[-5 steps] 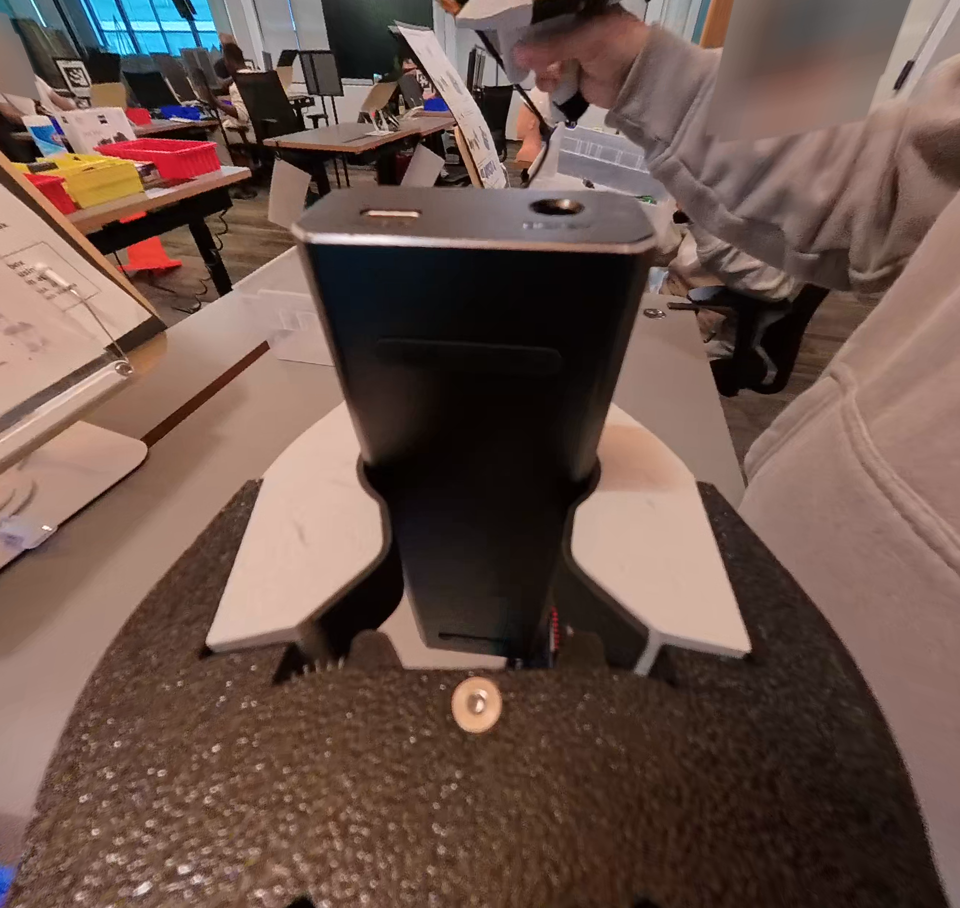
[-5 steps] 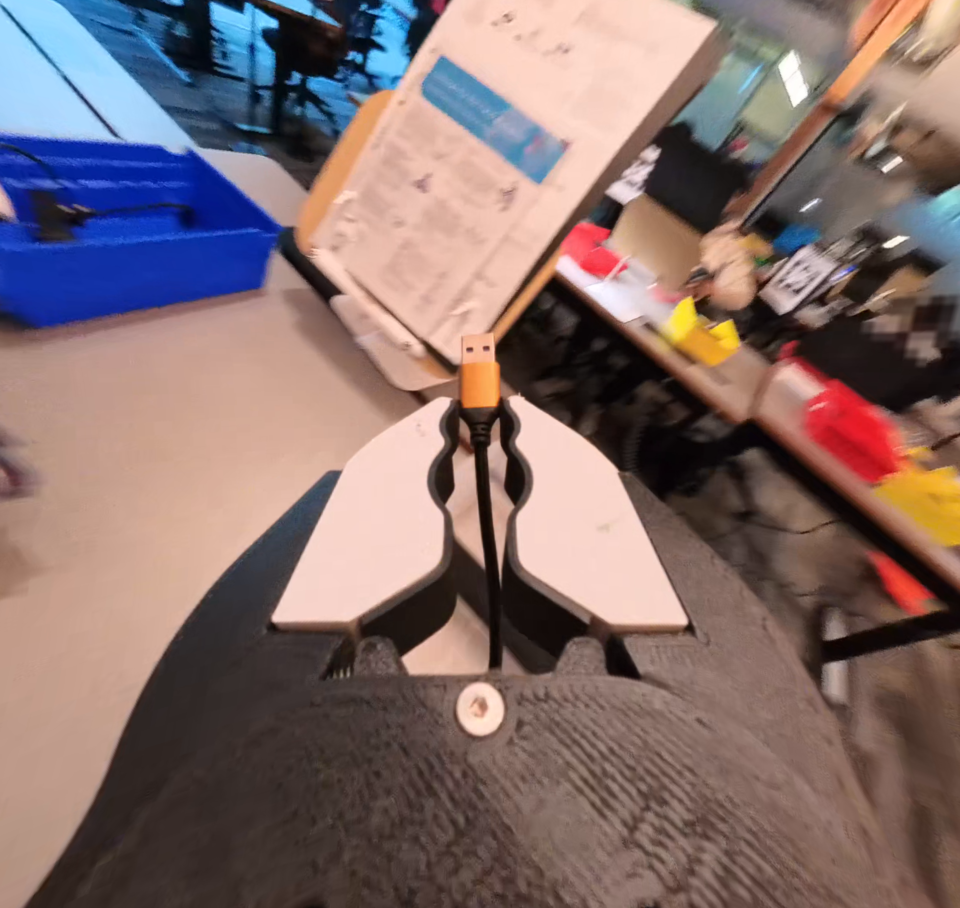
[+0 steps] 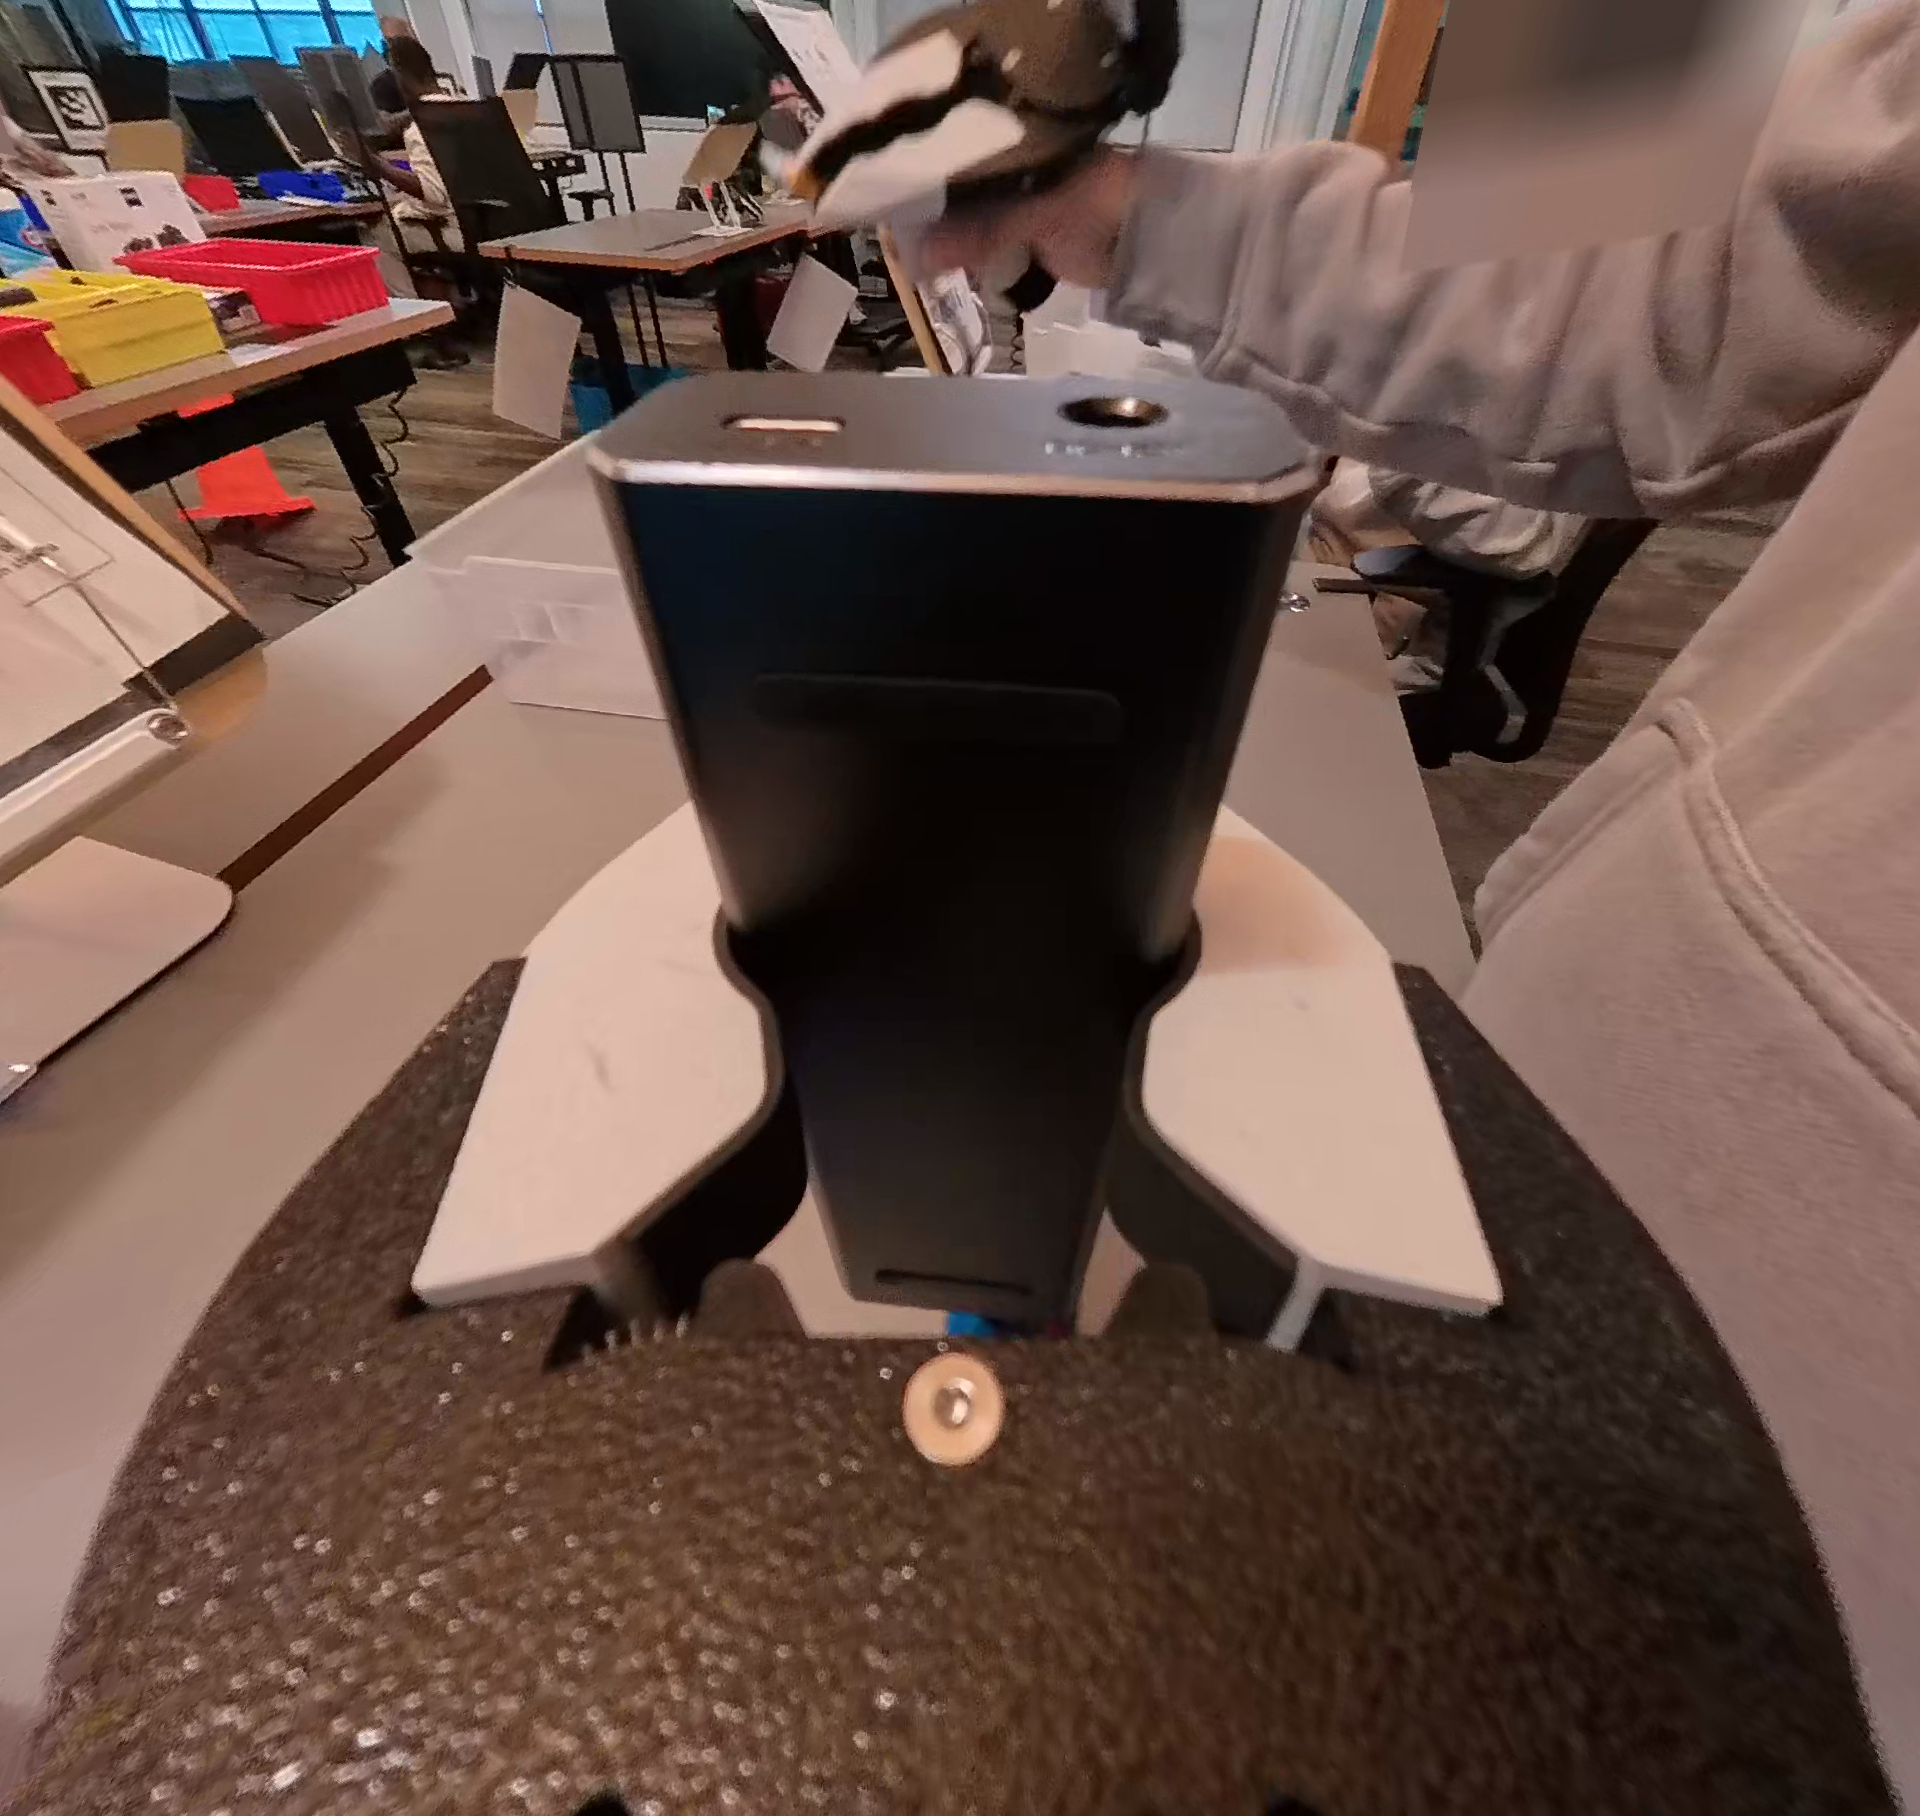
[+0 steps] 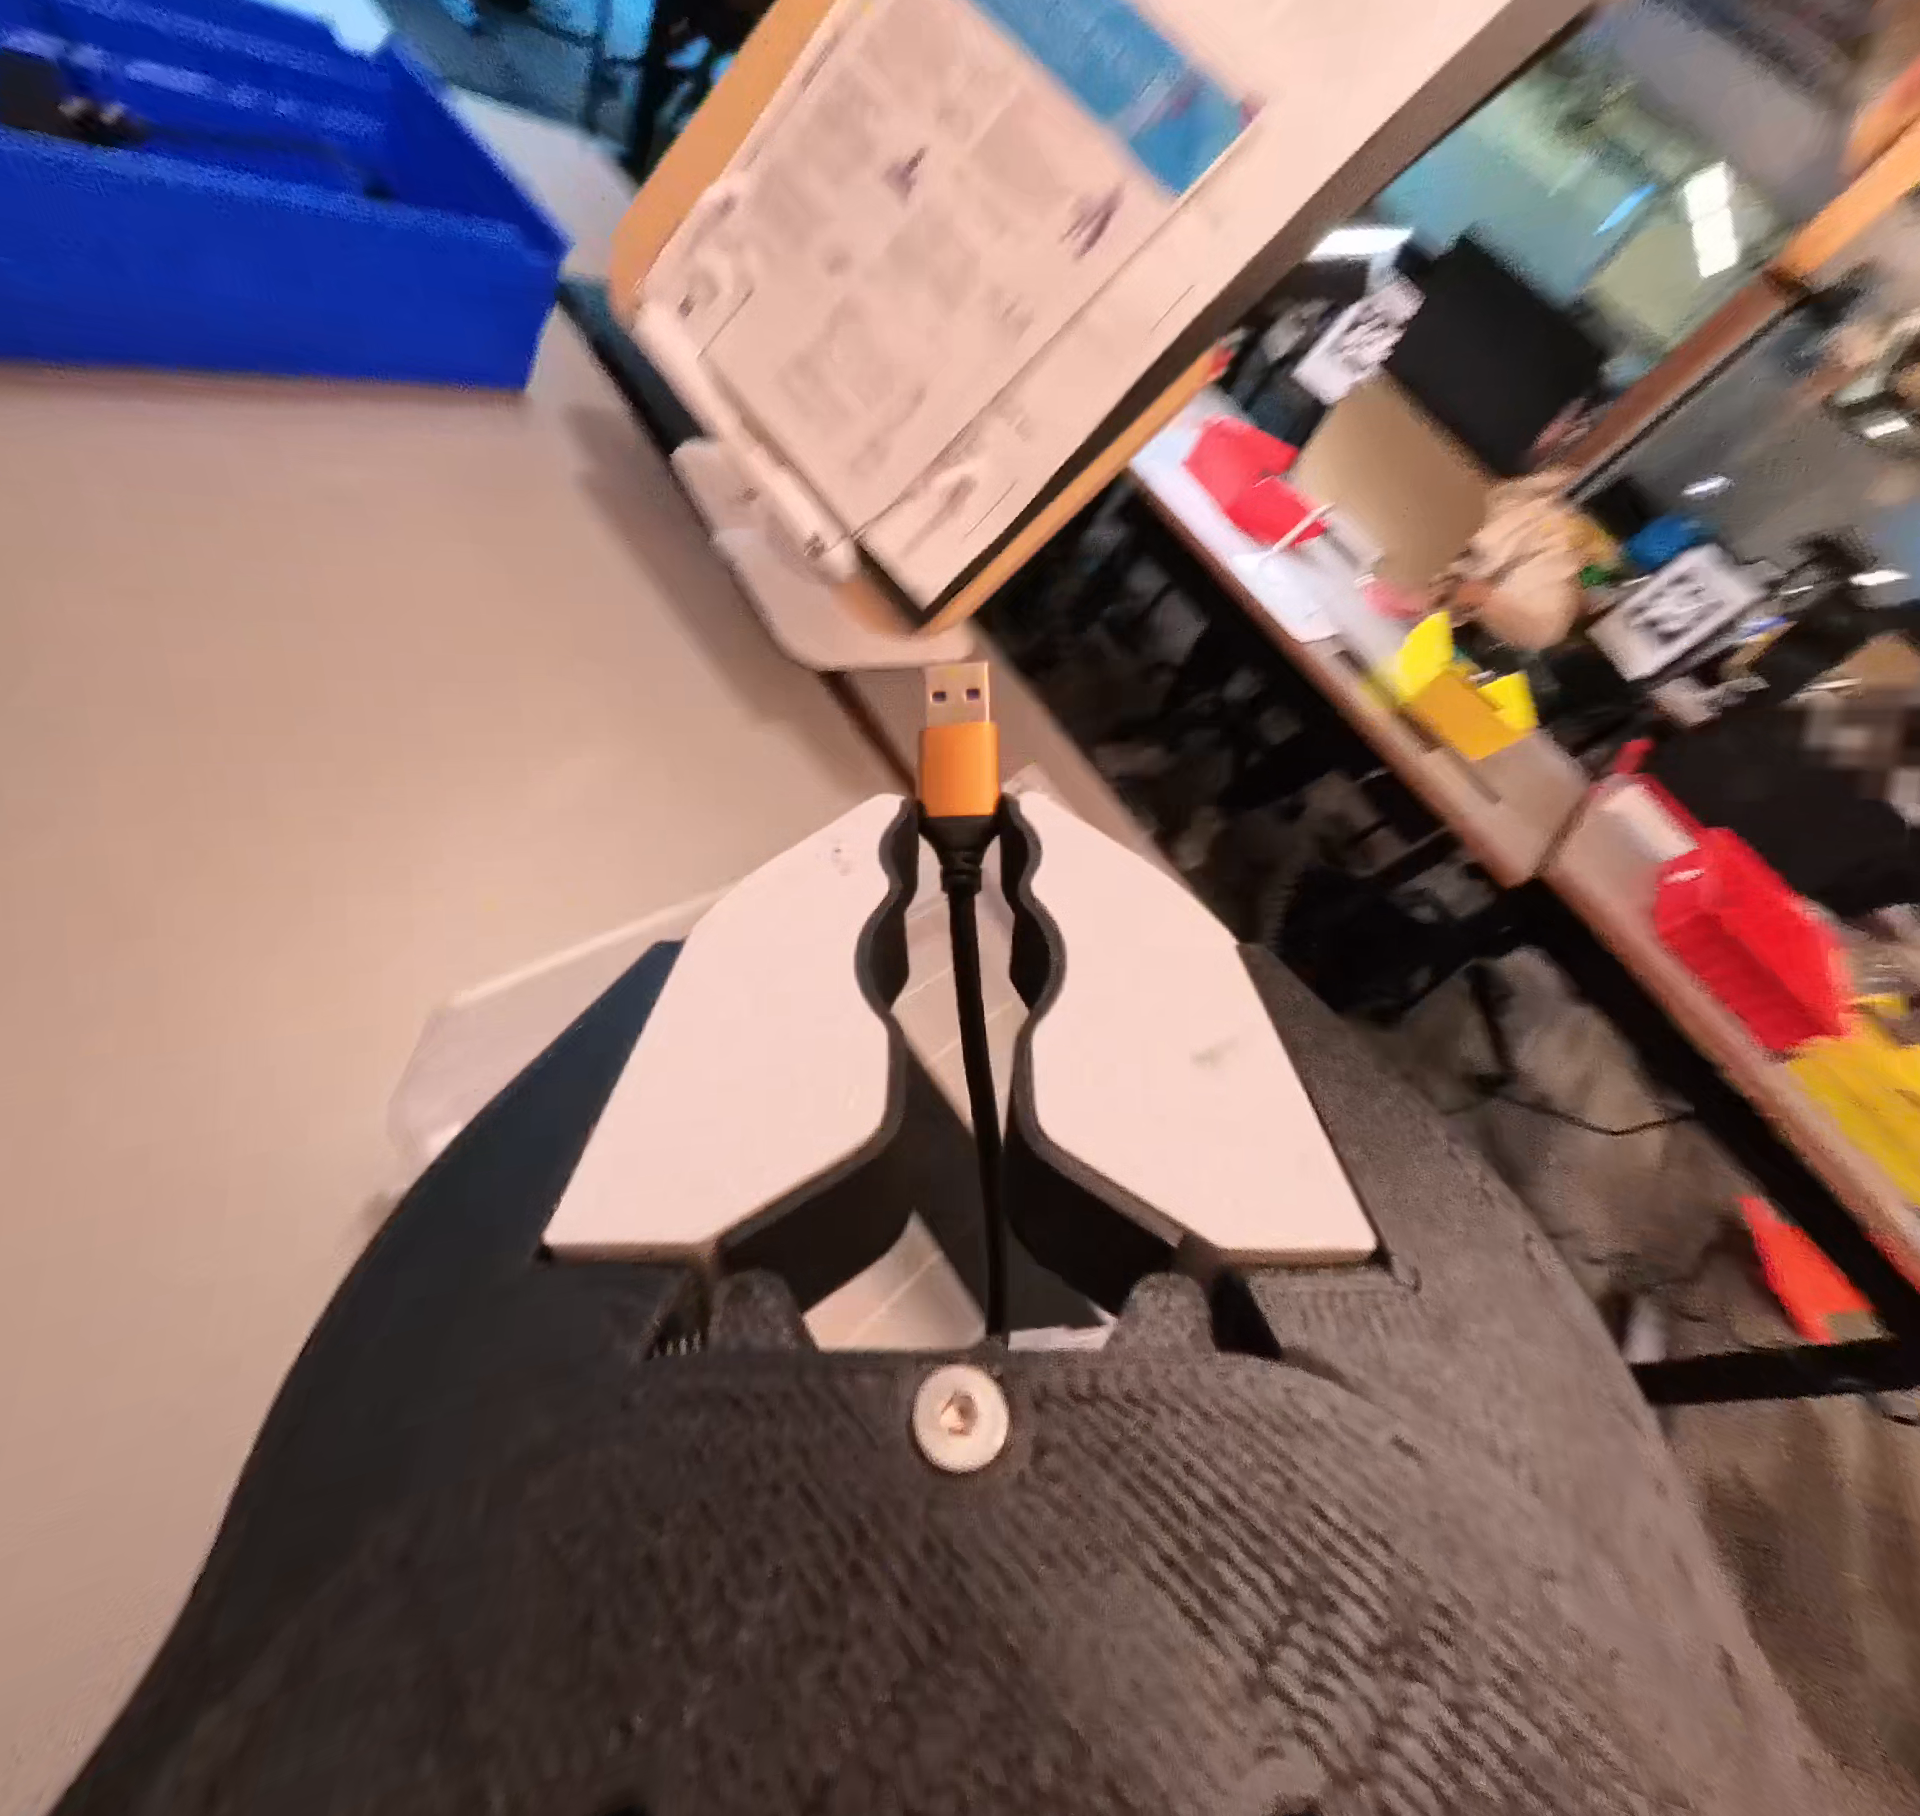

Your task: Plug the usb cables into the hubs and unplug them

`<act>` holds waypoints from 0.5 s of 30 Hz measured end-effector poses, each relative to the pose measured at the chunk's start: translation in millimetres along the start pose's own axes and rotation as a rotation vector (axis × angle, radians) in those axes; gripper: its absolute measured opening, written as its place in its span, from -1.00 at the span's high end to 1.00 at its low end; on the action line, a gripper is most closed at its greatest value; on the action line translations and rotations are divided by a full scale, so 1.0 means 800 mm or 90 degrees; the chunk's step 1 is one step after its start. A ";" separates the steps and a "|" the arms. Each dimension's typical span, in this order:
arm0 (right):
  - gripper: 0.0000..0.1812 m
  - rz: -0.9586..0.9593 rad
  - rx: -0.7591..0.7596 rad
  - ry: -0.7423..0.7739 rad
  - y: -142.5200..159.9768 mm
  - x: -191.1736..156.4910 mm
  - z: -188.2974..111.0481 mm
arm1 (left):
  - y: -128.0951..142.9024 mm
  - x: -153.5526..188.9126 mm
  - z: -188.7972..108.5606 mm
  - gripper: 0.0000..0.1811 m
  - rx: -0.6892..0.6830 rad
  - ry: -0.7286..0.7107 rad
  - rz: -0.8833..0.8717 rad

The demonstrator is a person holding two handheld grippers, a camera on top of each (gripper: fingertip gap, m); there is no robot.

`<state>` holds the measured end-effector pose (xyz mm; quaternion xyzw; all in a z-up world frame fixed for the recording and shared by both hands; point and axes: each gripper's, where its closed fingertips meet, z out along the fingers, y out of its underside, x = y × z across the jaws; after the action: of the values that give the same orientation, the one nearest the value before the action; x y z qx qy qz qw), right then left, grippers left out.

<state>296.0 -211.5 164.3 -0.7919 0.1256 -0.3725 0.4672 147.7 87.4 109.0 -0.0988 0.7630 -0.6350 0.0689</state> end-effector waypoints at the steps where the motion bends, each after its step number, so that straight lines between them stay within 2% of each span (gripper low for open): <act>1: 0.83 0.006 -0.020 -0.032 0.023 -0.013 0.012 | 0.002 0.000 0.002 0.21 -0.001 -0.001 -0.002; 4: 0.84 -0.077 -0.110 -0.070 0.080 -0.047 0.041 | 0.007 -0.001 0.005 0.21 -0.002 -0.006 -0.015; 7: 0.84 -0.148 -0.183 -0.114 0.114 -0.076 0.063 | 0.008 -0.001 0.005 0.21 0.002 -0.004 -0.027; 9: 0.84 -0.144 -0.248 -0.182 0.143 -0.096 0.070 | 0.008 -0.002 0.005 0.21 0.001 -0.003 -0.033; 11: 0.83 -0.136 -0.308 -0.186 0.170 -0.097 0.073 | 0.007 -0.002 0.005 0.21 0.003 -0.003 -0.035; 13: 0.69 -0.093 -0.365 -0.186 0.189 -0.098 0.069 | 0.007 -0.001 0.005 0.21 0.008 -0.004 -0.038; 14: 0.65 -0.073 -0.370 -0.170 0.190 -0.095 0.067 | 0.007 -0.002 0.005 0.21 0.012 -0.007 -0.042; 15: 0.51 -0.047 -0.362 -0.155 0.186 -0.092 0.065 | 0.008 -0.003 0.004 0.21 0.015 -0.012 -0.045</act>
<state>303.9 -217.1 -9.5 -0.9337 0.1385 -0.2416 0.2249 150.5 85.7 102.1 -0.1311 0.7507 -0.6452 0.0548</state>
